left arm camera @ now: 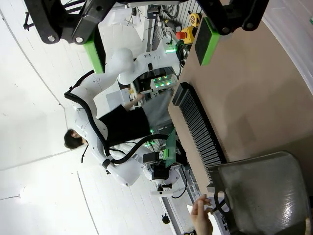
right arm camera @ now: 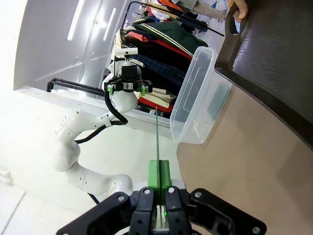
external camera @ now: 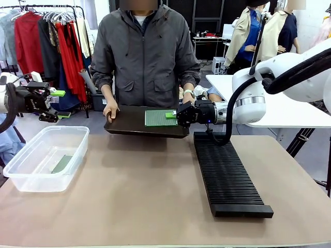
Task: Sort PCBs into racks and boxes based on the side picked up.
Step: If the short side of the Blank PCB is picked up, insert it into the PCB Rack ; if the long side is picked up, place it in the Organizing box.
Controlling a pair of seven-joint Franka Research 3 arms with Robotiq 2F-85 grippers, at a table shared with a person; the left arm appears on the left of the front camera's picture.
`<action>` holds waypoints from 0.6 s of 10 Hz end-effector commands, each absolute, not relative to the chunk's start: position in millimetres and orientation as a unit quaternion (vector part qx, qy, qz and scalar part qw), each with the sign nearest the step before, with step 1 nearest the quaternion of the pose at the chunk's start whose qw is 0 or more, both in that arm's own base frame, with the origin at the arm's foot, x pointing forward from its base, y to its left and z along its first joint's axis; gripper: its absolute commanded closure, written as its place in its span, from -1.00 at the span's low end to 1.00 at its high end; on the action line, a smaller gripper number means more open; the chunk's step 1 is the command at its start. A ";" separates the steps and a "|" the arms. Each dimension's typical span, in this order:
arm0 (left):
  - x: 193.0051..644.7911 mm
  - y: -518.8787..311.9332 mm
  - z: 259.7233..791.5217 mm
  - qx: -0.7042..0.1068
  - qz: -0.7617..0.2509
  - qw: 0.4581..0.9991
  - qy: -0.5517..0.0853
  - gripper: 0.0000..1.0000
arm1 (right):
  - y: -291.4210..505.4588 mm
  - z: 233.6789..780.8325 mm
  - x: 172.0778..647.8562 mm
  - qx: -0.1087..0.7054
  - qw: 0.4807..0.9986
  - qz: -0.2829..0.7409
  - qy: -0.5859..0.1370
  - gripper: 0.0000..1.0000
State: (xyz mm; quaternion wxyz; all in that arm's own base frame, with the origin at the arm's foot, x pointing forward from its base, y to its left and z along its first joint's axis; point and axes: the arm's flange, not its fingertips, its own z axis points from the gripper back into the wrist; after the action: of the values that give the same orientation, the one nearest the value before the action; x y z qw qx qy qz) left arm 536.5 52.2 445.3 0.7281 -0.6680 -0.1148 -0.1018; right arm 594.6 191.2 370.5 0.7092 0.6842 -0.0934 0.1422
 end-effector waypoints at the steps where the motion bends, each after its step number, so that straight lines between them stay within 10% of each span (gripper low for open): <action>1: 533.8 52.2 447.7 -0.664 -0.103 0.731 -0.116 -0.92 | 192.6 372.7 594.1 0.685 0.707 0.148 -0.098 1.00; 6: 533.8 52.2 447.7 -0.664 -0.103 0.731 -0.116 -0.92 | 192.6 372.7 594.1 0.685 0.707 0.148 -0.098 1.00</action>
State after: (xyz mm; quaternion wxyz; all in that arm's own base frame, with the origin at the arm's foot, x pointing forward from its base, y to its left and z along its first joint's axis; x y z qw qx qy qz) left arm 536.5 52.2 445.3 0.7281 -0.6680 -0.1148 -0.1019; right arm 594.6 191.2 370.5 0.7092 0.6842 -0.0934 0.1422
